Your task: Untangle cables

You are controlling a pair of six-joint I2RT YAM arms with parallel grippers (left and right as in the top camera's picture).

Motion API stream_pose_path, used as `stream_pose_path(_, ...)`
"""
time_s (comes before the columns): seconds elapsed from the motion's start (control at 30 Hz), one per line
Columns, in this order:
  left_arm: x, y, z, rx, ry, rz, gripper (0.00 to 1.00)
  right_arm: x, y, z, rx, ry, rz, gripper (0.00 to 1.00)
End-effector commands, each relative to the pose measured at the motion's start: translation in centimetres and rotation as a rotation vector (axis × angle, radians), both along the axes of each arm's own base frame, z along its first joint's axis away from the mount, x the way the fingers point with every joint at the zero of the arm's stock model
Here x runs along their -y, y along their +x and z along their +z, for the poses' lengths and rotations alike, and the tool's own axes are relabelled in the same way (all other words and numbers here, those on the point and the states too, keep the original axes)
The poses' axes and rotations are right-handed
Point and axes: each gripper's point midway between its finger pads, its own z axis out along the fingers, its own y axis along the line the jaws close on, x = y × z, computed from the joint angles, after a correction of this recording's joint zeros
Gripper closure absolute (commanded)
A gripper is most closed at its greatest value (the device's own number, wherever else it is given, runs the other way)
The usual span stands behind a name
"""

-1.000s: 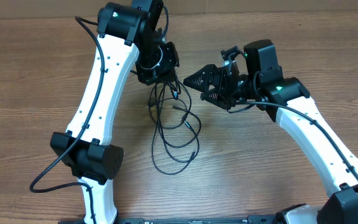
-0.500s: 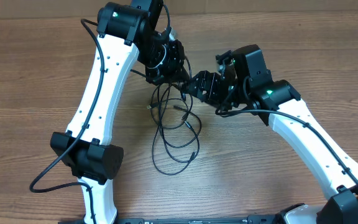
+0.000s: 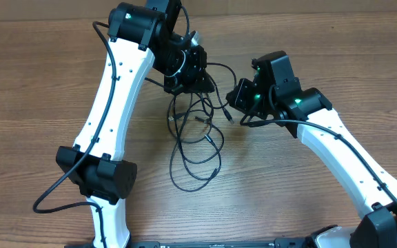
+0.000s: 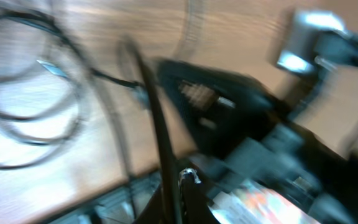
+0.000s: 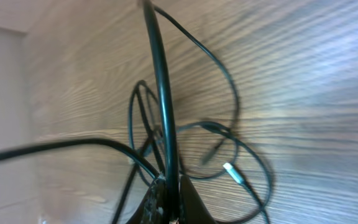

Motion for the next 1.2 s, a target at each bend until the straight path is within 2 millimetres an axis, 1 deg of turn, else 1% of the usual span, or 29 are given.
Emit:
stream_pose_path(0.0,-6.1,1.9,-3.0,0.05,0.384,0.173,0.96,2.0,0.2,-1.1,-0.034,-0.079,-0.107,0.96)
stream_pose_path(0.03,-8.0,2.4,-3.5,0.062,0.491,0.243,0.96,2.5,0.0,-1.5,-0.055,-0.098,-0.138,0.96)
stream_pose_path(0.07,-8.5,2.6,-3.5,0.076,0.522,0.252,0.96,3.0,-0.2,-1.8,-0.07,-0.118,-0.163,0.96)
stream_pose_path(0.1,-8.3,2.5,-3.5,0.072,0.512,0.249,0.96,3.6,-0.4,-2.1,-0.083,-0.144,-0.186,0.96)
stream_pose_path(0.17,-6.1,1.7,-3.0,0.025,0.383,0.205,0.96,4.6,-0.7,-2.6,-0.095,-0.192,-0.21,0.96)
stream_pose_path(0.2,-4.5,1.2,-2.5,0.008,0.29,0.157,0.96,4.9,-0.7,-2.7,-0.097,-0.206,-0.218,0.94)
stream_pose_path(0.23,-3.5,0.9,-2.1,0.003,0.229,0.122,0.96,5.1,-0.7,-2.8,-0.095,-0.214,-0.221,0.91)
stream_pose_path(0.27,-2.0,0.5,-1.2,-0.003,0.123,0.065,0.96,5.2,-0.7,-2.8,-0.095,-0.219,-0.225,0.89)
stream_pose_path(0.3,-1.1,0.2,-0.6,-0.006,0.063,0.035,0.96,5.2,-0.7,-2.9,-0.094,-0.221,-0.227,0.88)
stream_pose_path(0.33,-0.4,-0.1,0.0,-0.005,0.01,0.007,0.96,5.3,-0.7,-3.0,-0.095,-0.222,-0.228,0.86)
stream_pose_path(0.37,-0.2,-0.2,0.3,0.0,-0.009,-0.006,0.95,5.4,-0.7,-3.0,-0.096,-0.223,-0.231,0.84)
stream_pose_path(0.43,-0.3,-0.1,0.3,0.033,0.015,-0.023,0.96,5.7,-0.5,-3.0,-0.099,-0.223,-0.24,0.78)
stream_pose_path(0.47,-0.7,-0.1,0.3,0.053,0.052,-0.029,0.96,6.1,-0.4,-3.0,-0.101,-0.224,-0.249,0.69)
stream_pose_path(0.57,-1.1,-0.1,0.8,0.11,0.103,-0.039,0.96,7.3,-0.3,-3.3,-0.116,-0.228,-0.277,0.28)
stream_pose_path(0.6,-1.3,-0.1,1.2,0.131,0.115,-0.036,0.96,7.8,-0.2,-3.4,-0.123,-0.229,-0.291,0.15)
stream_pose_path(0.67,-1.7,0.1,2.0,0.175,0.133,-0.027,0.96,8.6,-0.1,-3.7,-0.135,-0.226,-0.307,0.07)
stream_pose_path(0.77,-1.5,-0.1,4.0,0.223,0.092,-0.021,0.96,8.5,-0.3,-3.9,-0.14,-0.211,-0.255,0.04)
stream_pose_path(0.83,-0.7,-0.5,5.9,0.251,0.02,-0.033,0.96,7.9,-0.5,-3.9,-0.133,-0.195,-0.195,0.02)
stream_pose_path(0.93,1.3,-1.3,9.2,0.288,-0.146,-0.075,0.96,6.4,-1.0,-3.8,-0.135,-0.149,-0.121,0.01)
stream_pose_path(1.0,1.9,-1.3,10.8,0.324,-0.21,-0.094,0.96,5.4,-1.4,-3.7,-0.145,-0.116,-0.088,0.0)
stream_pose_path(1.03,2.0,-1.0,11.2,0.355,-0.218,-0.093,0.96,4.9,-1.6,-3.8,-0.149,-0.102,-0.072,0.0)
stream_pose_path(1.07,1.2,0.1,10.8,0.401,-0.155,-0.064,0.96,4.3,-2.0,-3.8,-0.155,-0.089,-0.053,0.0)
stream_pose_path(1.1,-0.1,1.3,9.9,0.429,-0.052,-0.013,0.96,3.9,-2.2,-3.8,-0.159,-0.085,-0.041,0.0)
stream_pose_path(1.13,-1.7,2.1,8.8,0.429,0.055,0.054,0.96,3.7,-2.3,-3.8,-0.159,-0.086,-0.033,0.0)
stream_pose_path(1.17,-3.8,2.7,7.6,0.407,0.185,0.146,0.96,3.4,-2.5,-3.8,-0.159,-0.086,-0.025,0.0)
